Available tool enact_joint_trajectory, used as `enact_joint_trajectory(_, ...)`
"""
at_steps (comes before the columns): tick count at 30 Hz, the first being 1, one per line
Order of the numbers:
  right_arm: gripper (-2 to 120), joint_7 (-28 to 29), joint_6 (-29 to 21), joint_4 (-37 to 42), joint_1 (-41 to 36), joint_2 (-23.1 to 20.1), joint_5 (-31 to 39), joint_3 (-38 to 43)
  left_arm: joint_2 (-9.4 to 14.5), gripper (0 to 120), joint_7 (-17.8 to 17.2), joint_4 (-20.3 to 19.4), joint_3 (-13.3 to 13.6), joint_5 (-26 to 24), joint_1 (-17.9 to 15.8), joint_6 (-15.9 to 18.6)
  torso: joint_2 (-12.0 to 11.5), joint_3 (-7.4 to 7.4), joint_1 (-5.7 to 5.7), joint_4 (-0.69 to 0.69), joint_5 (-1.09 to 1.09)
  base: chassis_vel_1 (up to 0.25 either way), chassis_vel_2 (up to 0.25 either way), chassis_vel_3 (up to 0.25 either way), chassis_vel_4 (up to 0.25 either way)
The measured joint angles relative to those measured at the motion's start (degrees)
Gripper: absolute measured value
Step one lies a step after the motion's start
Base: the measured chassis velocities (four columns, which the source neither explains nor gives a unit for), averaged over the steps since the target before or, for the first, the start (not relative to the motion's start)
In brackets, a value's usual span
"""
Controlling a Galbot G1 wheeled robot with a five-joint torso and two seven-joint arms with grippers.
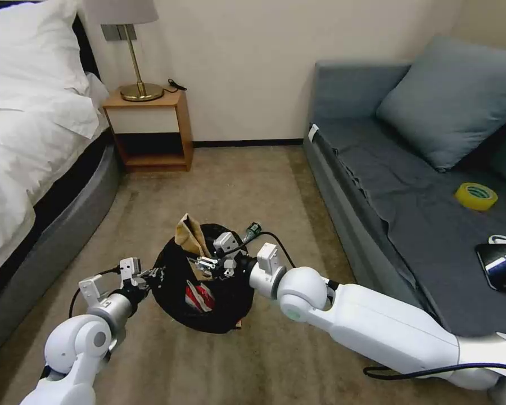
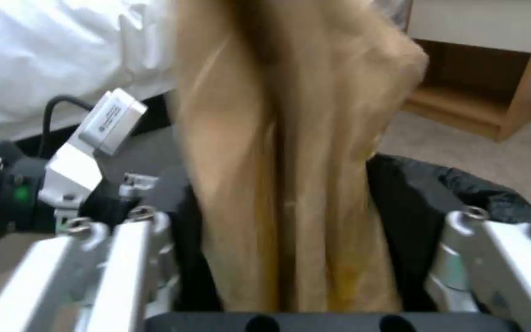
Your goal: Pick up the trash bin, then pick up the garbage on the floor and place it into the trash bin.
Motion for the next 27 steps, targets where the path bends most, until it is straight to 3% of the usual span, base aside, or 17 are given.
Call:
enact_joint_trajectory(10, 99, -0.7, -0.3, -1.2, 0.4, 2.5, -0.6, -1.6, 1.8, 4, 1.0, 0.6, -0.5, -1.3, 0.7, -0.2, 0.0, 0.0, 0.0, 0.02, 0.0, 0.0, 0.0, 0.0, 0.0)
enact_joint_trajectory(15, 100, -3.8, 0.1, -2.6, 0.6, 2.0, -3.7, -1.3, 0.4, 4, 0.5, 0.9, -0.7, -0.6, 0.2, -0.2, 0.0, 0.0, 0.0, 0.0, 0.0, 0.0, 0.0, 0.0, 0.0)
enact_joint_trajectory(21, 100, -3.1, 0.3, -3.2, 0.0, 1.2, -4.2, 1.6, -1.8, 4, -0.7, 0.1, -1.5, 1.1, 0.5, -0.2, 0.0, 0.0, 0.0, 0.0, 0.0, 0.0, 0.0, 0.0, 0.0)
enact_joint_trajectory(27, 100, -2.2, -2.2, -3.9, -2.2, -1.0, -5.8, 9.3, -4.3, 4, -1.5, -0.6, -5.3, 9.2, 2.5, -1.4, 0.0, 0.0, 0.0, -0.01, 0.01, 0.0, 0.0, 0.0, 0.0)
